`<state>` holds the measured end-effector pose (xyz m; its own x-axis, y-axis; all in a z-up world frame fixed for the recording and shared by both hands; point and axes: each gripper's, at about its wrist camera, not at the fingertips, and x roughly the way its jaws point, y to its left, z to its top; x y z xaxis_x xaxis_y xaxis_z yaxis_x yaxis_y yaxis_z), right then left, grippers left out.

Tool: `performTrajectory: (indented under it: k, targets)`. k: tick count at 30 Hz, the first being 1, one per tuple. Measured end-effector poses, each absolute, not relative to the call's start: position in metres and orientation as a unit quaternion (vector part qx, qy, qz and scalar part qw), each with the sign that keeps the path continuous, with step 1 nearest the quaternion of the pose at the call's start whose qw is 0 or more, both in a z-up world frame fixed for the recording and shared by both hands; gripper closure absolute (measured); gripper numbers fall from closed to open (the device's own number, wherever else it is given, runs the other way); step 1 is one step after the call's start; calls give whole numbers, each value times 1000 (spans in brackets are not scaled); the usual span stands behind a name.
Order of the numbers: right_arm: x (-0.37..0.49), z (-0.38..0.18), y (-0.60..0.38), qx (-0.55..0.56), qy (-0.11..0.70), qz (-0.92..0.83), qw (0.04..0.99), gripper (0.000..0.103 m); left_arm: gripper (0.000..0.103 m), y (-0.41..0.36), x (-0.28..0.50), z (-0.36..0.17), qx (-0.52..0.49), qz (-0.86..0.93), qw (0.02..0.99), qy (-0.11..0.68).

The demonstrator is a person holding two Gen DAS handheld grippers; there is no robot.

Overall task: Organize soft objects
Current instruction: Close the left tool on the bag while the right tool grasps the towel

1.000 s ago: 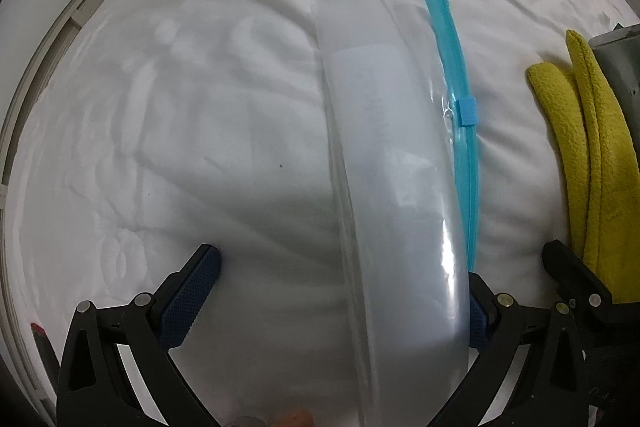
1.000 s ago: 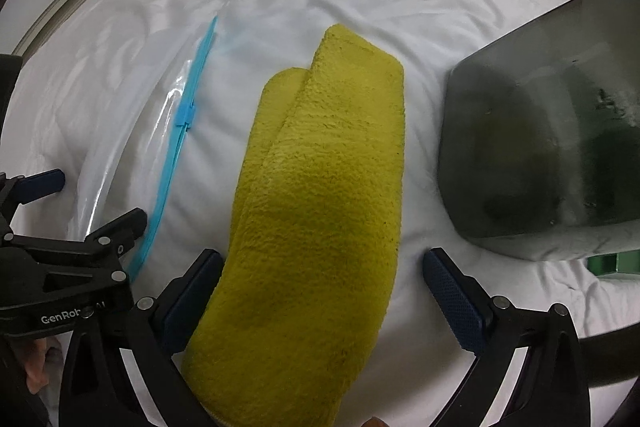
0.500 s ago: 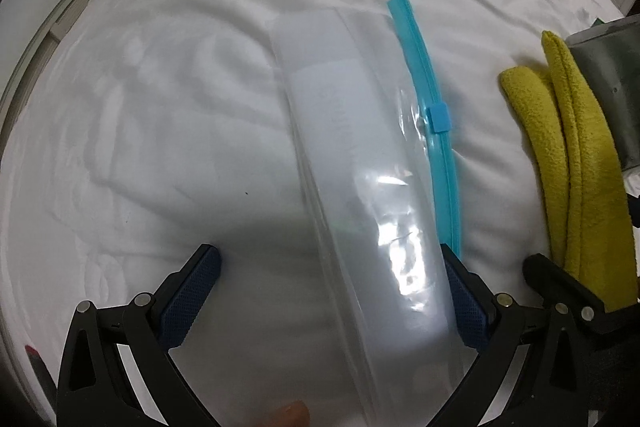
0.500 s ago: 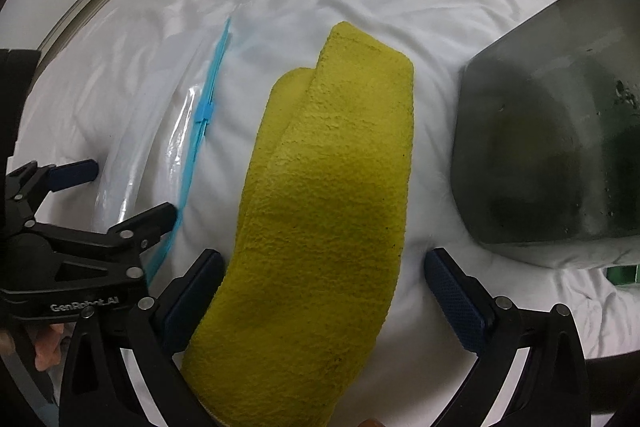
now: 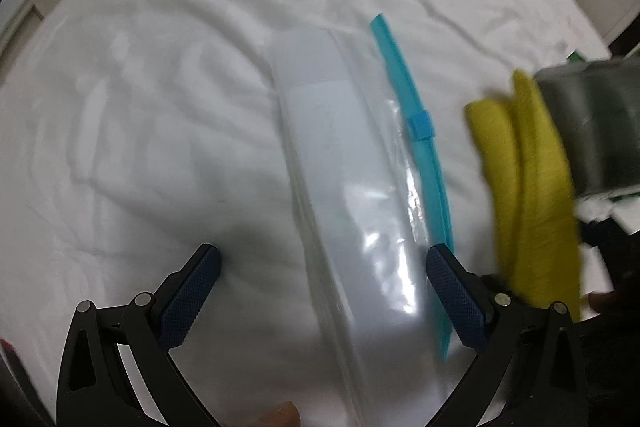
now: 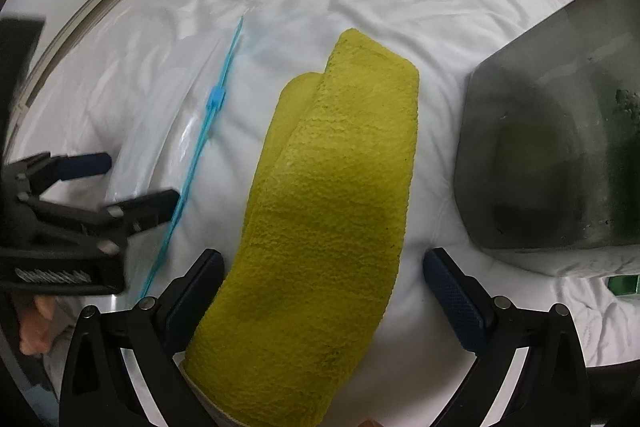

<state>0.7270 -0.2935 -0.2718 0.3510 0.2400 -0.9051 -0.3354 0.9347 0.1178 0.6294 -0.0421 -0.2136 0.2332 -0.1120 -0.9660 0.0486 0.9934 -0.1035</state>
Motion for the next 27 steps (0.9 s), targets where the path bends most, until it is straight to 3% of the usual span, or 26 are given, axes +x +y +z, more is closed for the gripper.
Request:
performTrajectory:
  k: [13, 21, 25, 27]
  targets:
    - [723, -274, -280, -59, 536, 174, 824, 0, 1, -78, 664, -243, 35, -2, 778, 627]
    - [725, -274, -267, -59, 538, 154, 827, 1, 1, -24, 666, -253, 27, 38, 775, 630]
    - [730, -274, -258, -50, 538, 131, 831, 11, 1, -11, 670, -258, 20, 33, 773, 633]
    - [733, -272, -253, -48, 537, 124, 833, 22, 1, -13, 673, -258, 35, 32, 774, 631]
